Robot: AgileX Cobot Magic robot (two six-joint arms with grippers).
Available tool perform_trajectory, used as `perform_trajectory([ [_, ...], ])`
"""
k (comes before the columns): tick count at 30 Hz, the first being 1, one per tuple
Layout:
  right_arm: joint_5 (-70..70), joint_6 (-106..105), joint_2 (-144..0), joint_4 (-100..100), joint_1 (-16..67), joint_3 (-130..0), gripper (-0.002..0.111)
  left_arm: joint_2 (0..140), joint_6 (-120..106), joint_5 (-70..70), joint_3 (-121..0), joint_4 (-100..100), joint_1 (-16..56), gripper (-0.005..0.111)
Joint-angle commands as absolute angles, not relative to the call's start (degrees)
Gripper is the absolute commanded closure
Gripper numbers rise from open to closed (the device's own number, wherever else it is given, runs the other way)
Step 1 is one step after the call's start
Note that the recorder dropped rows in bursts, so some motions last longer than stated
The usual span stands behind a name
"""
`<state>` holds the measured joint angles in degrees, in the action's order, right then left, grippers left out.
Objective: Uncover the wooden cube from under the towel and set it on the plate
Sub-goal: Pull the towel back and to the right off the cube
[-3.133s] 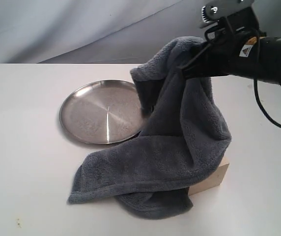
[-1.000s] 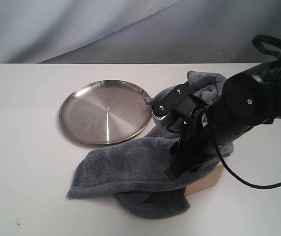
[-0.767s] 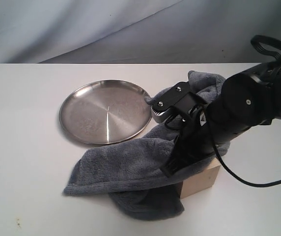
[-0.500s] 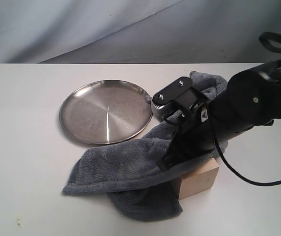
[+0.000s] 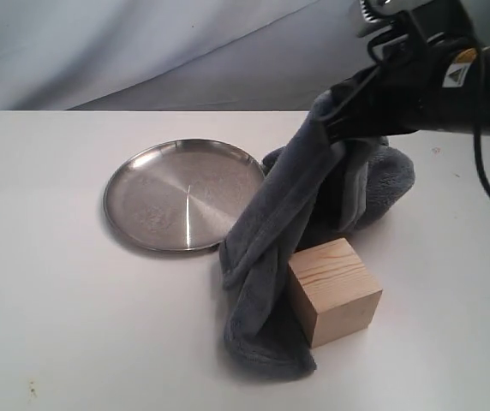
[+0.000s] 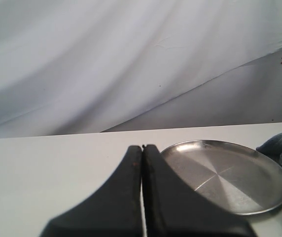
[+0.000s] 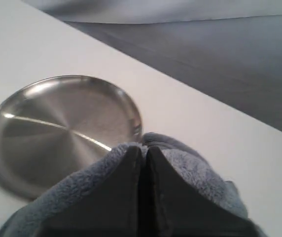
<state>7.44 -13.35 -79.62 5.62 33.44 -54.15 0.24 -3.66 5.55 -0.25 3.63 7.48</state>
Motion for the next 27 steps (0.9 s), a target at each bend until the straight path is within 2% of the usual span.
perform_trajectory([
  [1,0.0,-12.8,-79.2,5.6,26.4,-54.1,0.108,0.0,-3.5,4.9,0.0,3.8,7.4,0.107],
  [7,1.4,-13.0,-82.6,5.6,22.0,-54.1,0.108,0.0,-3.5,4.9,0.0,3.8,7.4,0.107],
  [17,5.4,-11.8,-95.6,5.6,22.2,-54.1,0.106,0.0,-3.5,4.9,0.0,3.8,7.4,0.107],
  [19,5.5,-11.7,-96.8,5.6,22.2,-54.1,0.097,0.0,-3.5,4.9,0.0,3.8,7.4,0.107],
  [25,6.5,-11.5,-96.8,6.2,22.4,-54.1,0.049,0.0,-3.5,4.9,0.0,3.8,7.4,0.107],
  [27,6.9,-11.5,-95.4,6.2,22.8,-54.1,0.039,0.0,-3.5,4.9,0.0,3.8,7.4,0.107],
])
